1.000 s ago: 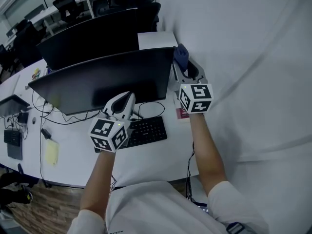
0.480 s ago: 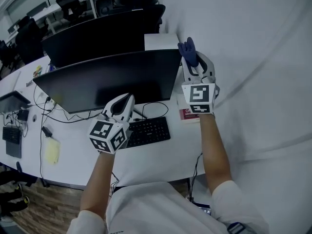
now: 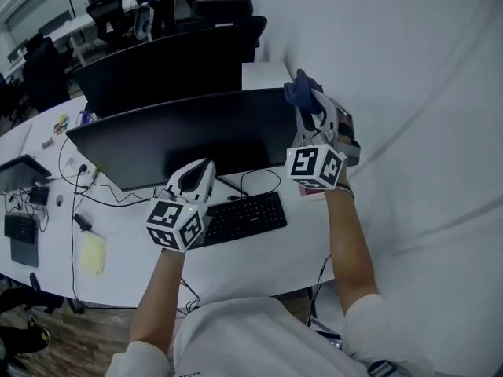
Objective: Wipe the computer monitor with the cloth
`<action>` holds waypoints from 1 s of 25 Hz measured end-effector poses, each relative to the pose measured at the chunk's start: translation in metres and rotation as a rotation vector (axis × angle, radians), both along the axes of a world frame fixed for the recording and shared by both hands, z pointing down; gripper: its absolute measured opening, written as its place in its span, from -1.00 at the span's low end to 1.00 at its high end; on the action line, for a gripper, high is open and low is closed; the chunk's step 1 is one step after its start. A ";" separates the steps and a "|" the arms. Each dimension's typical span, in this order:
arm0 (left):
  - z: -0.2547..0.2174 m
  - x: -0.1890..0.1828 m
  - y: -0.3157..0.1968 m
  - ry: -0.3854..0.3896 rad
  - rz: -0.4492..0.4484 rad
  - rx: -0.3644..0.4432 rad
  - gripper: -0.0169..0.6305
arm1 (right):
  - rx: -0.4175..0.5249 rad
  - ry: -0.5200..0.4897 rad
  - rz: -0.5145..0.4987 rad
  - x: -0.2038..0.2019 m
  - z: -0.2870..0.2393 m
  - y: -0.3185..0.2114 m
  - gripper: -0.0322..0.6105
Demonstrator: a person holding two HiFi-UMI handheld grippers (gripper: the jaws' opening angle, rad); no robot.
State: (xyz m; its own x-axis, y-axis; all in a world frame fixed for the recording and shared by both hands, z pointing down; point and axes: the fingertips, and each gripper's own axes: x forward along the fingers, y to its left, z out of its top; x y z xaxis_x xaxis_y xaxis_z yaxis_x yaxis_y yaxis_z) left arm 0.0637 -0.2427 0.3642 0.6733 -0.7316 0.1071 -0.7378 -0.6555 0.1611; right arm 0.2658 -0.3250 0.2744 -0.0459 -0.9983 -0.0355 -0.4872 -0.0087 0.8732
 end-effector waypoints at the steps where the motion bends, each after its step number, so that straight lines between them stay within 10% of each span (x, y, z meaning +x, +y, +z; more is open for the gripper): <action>1: -0.001 -0.006 -0.002 0.000 0.001 0.001 -0.91 | -0.003 0.017 -0.002 -0.008 0.000 -0.001 -0.48; 25: -0.017 -0.107 -0.010 0.027 -0.020 0.029 -0.91 | -0.039 0.094 -0.121 -0.160 -0.005 -0.010 -0.48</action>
State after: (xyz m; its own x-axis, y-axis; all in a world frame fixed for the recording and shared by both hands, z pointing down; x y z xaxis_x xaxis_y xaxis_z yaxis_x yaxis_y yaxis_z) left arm -0.0435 -0.2532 0.3472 0.6608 -0.7475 0.0680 -0.7466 -0.6452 0.1622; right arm 0.1057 -0.3354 0.2693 -0.1670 -0.9859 0.0128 -0.3990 0.0795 0.9135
